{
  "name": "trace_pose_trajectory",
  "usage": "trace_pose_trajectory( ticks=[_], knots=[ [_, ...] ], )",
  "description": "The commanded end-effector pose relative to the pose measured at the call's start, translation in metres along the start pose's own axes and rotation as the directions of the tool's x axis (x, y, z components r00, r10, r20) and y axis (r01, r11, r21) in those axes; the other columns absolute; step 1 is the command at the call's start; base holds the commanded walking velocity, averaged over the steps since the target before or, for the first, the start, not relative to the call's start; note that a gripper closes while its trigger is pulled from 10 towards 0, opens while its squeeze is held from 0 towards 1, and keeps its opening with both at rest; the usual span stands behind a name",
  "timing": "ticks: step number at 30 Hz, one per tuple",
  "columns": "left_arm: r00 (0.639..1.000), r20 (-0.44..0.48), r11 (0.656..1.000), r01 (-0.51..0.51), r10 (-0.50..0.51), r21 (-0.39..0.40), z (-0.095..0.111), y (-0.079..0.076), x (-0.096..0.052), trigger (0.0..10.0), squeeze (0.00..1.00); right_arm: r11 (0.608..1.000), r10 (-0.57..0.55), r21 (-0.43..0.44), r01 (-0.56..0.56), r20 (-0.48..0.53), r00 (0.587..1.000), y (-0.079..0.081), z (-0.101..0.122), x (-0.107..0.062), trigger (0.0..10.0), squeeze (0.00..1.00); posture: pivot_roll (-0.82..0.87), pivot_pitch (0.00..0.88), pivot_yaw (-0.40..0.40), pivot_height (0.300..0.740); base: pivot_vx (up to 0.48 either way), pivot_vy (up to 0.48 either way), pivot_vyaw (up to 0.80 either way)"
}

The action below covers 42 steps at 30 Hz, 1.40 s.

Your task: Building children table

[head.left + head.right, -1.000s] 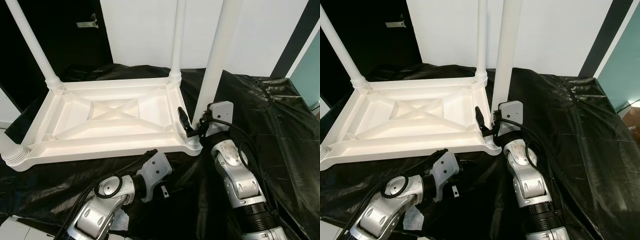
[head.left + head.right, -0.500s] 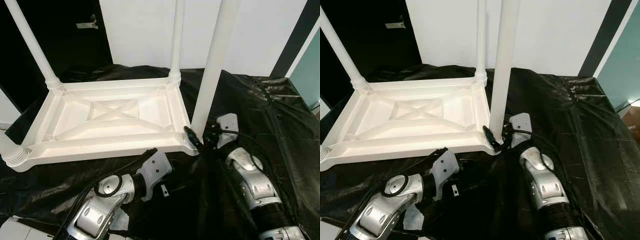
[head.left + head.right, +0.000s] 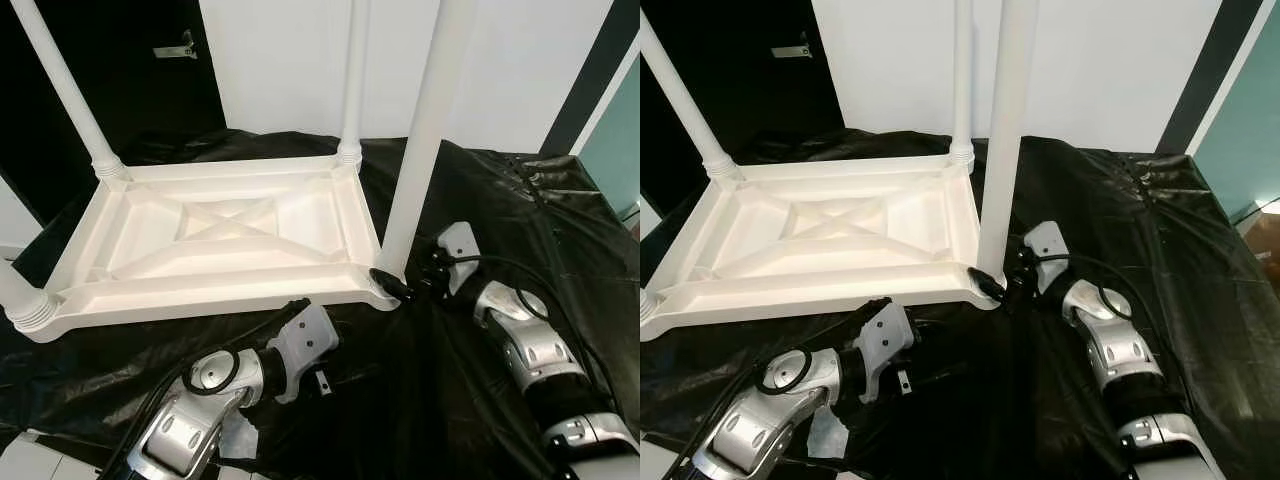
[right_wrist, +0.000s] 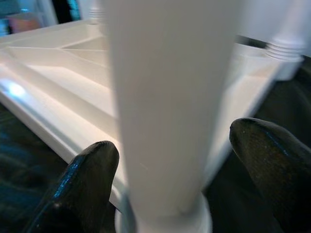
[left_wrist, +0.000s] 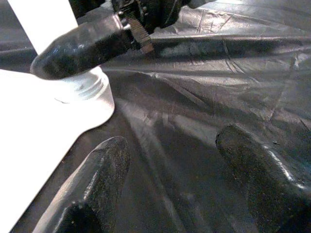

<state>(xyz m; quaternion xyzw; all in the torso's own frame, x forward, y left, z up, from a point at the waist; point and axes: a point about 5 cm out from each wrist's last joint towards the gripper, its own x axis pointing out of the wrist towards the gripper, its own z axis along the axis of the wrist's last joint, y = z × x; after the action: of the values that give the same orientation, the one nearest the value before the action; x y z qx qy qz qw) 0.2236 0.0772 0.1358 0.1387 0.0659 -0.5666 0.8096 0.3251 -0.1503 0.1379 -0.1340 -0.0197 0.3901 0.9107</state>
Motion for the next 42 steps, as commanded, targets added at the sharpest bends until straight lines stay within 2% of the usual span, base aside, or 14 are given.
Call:
trace_pose_trajectory(
  ticks=[1, 6, 7, 8, 9, 10, 20, 21, 23, 24, 25, 35, 39, 42],
  knots=[
    [1.000, -0.002, 1.000, -0.010, 0.010, 0.010, 0.001, 0.001, -0.001, 10.0, 0.00, 0.998, 0.058, -0.034, -0.059, -0.030, 0.998, 0.002, -0.003, 0.006, 10.0, 0.00, 0.03, 0.000, -0.028, 0.740, 0.000, 0.000, 0.00],
    [1.000, -0.002, 1.000, -0.014, 0.014, 0.014, 0.001, 0.001, 0.000, 10.0, 0.00, 0.994, 0.094, -0.048, -0.096, -0.042, 0.995, 0.002, -0.002, 0.013, 10.0, 0.00, 0.04, 0.000, -0.037, 0.740, 0.000, 0.000, 0.00],
    [1.000, -0.003, 1.000, -0.018, 0.018, 0.017, 0.002, 0.002, 0.000, 10.0, 0.00, 0.992, 0.117, -0.051, -0.119, -0.048, 0.992, 0.002, -0.003, 0.015, 5.5, 0.00, 0.05, 0.000, -0.041, 0.740, 0.000, 0.000, 0.00],
    [1.000, -0.003, 1.000, -0.018, 0.018, 0.017, 0.002, 0.002, 0.000, 10.0, 0.00, 0.992, 0.117, -0.051, -0.119, -0.048, 0.992, 0.002, -0.003, 0.015, 5.5, 0.00, 0.05, 0.000, -0.041, 0.740, 0.000, 0.000, 0.00],
    [1.000, -0.004, 0.999, -0.025, 0.025, 0.022, 0.002, 0.003, 0.000, 10.0, 0.00, 0.989, 0.133, -0.050, -0.136, -0.055, 0.990, 0.003, -0.004, 0.016, 0.4, 0.00, 0.06, 0.000, -0.050, 0.740, 0.000, 0.000, 0.00],
    [0.999, -0.005, 0.999, -0.034, 0.034, 0.025, 0.002, 0.005, -0.001, 10.0, 0.00, 0.989, 0.142, -0.041, -0.145, -0.067, 0.988, 0.003, -0.008, 0.017, 0.0, 0.00, 0.06, 0.000, -0.054, 0.740, 0.000, 0.000, 0.00],
    [0.999, -0.010, 0.999, -0.040, 0.040, 0.020, 0.000, 0.004, -0.003, 10.0, 0.00, 0.999, 0.049, 0.001, -0.049, -0.121, 0.992, -0.003, -0.022, 0.008, 0.0, 0.00, 0.04, 0.000, -0.038, 0.740, 0.000, 0.000, 0.00],
    [0.999, -0.010, 0.999, -0.035, 0.035, 0.017, 0.000, 0.003, -0.003, 10.0, 0.00, 1.000, 0.000, 0.004, 0.001, -0.138, 0.990, -0.005, -0.025, 0.005, 3.5, 0.00, 0.03, 0.000, -0.028, 0.740, 0.000, 0.000, 0.00],
    [1.000, -0.009, 0.999, -0.029, 0.029, 0.015, 0.000, 0.003, -0.002, 10.0, 0.00, 0.998, -0.061, 0.008, 0.064, -0.155, 0.986, -0.006, -0.028, 0.003, 3.5, 0.00, 0.02, 0.000, -0.019, 0.740, 0.000, 0.000, 0.00],
    [1.000, -0.010, 1.000, -0.022, 0.023, 0.014, 0.000, 0.002, -0.001, 10.0, 0.00, 0.994, -0.106, 0.018, 0.111, -0.162, 0.981, -0.006, -0.030, 0.002, 5.2, 0.00, 0.00, 0.000, -0.009, 0.740, 0.000, 0.000, 0.00],
    [1.000, -0.010, 1.000, -0.013, 0.013, 0.013, 0.000, 0.002, -0.001, 10.0, 0.00, 0.984, -0.165, 0.037, 0.173, -0.164, 0.973, -0.004, -0.031, 0.001, 10.0, 0.00, -0.01, 0.000, 0.001, 0.740, 0.000, 0.000, 0.00],
    [0.999, -0.009, 0.999, 0.037, -0.037, 0.015, 0.000, 0.001, 0.004, 10.0, 0.00, 0.893, -0.406, 0.126, 0.433, -0.191, 0.894, 0.021, -0.036, 0.005, 10.0, 0.00, -0.05, 0.000, 0.041, 0.740, 0.000, 0.000, 0.00],
    [0.999, -0.009, 0.999, 0.048, -0.048, 0.016, 0.001, 0.001, 0.004, 10.0, 0.00, 0.841, -0.482, 0.164, 0.515, -0.204, 0.852, 0.030, -0.034, 0.010, 10.0, 0.00, -0.05, 0.000, 0.046, 0.740, 0.000, 0.000, 0.00],
    [0.999, -0.010, 0.998, 0.053, -0.053, 0.015, 0.000, 0.000, 0.004, 10.0, 0.00, 0.770, -0.574, 0.173, 0.614, -0.231, 0.786, 0.037, -0.030, 0.014, 10.0, 0.00, -0.05, 0.000, 0.036, 0.740, 0.000, 0.000, 0.00]
  ],
)
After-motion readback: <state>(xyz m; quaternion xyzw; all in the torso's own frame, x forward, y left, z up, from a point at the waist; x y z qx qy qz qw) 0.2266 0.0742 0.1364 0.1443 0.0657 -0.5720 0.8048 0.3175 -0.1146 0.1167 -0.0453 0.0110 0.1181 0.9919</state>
